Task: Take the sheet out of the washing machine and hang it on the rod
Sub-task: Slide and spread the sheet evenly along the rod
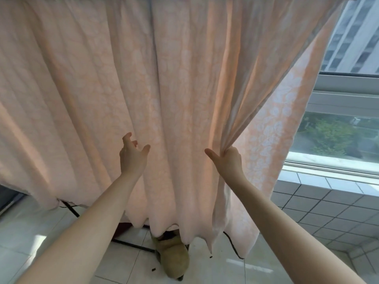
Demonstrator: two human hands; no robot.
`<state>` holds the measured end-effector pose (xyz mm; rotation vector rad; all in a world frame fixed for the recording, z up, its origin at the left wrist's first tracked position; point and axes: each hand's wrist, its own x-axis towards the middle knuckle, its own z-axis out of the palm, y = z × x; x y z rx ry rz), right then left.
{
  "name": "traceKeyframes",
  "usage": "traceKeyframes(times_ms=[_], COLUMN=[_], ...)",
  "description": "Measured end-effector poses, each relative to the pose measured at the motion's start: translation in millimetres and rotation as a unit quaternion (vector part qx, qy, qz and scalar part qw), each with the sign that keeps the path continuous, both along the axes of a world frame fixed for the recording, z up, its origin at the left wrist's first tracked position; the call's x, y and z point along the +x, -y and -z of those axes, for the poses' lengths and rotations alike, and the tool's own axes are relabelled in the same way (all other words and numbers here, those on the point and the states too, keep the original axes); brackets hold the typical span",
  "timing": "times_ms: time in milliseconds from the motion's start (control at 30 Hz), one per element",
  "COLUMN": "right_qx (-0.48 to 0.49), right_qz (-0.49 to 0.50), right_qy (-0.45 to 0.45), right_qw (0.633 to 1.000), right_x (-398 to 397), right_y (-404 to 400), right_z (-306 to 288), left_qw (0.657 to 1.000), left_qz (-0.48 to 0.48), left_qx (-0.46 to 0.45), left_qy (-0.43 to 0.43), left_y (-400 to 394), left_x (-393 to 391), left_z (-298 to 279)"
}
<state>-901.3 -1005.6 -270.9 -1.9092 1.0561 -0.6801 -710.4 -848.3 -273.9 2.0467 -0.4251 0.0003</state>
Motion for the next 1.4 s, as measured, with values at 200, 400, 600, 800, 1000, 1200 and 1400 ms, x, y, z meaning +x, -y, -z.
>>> traceKeyframes(times_ms=[200,400,600,800,1000,1200,1400], right_qx=[0.035,-0.041,-0.184,-0.227,-0.19,-0.14,-0.1], right_qz=[0.025,0.058,0.093,0.132,0.119,0.097,0.059], right_qy=[0.072,0.111,0.013,-0.06,-0.084,-0.107,-0.031], right_qw=[0.996,0.991,0.978,0.963,0.971,0.979,0.993], right_x=[-6.4,-33.0,-62.7,-82.2,-93.5,-104.2,-110.0], right_y=[-16.4,-35.3,-29.2,-20.1,-18.2,-21.3,-16.7], right_z=[-2.9,-1.4,14.6,20.7,32.0,48.4,29.1], left_qw=[0.995,0.985,0.984,0.983,0.982,0.982,0.986], left_qz=[0.029,0.089,0.119,0.126,0.135,0.121,0.09], left_qx=[0.019,0.046,0.042,0.067,0.099,0.135,0.13], left_qy=[0.093,0.137,0.127,0.115,0.091,0.06,0.048], left_y=[-9.8,-22.6,-36.3,-45.9,-53.0,-57.6,-51.3], left_x=[6.8,0.0,-15.5,-30.3,-43.9,-48.1,-38.1], left_z=[6.2,32.3,49.3,59.0,64.6,78.9,70.5])
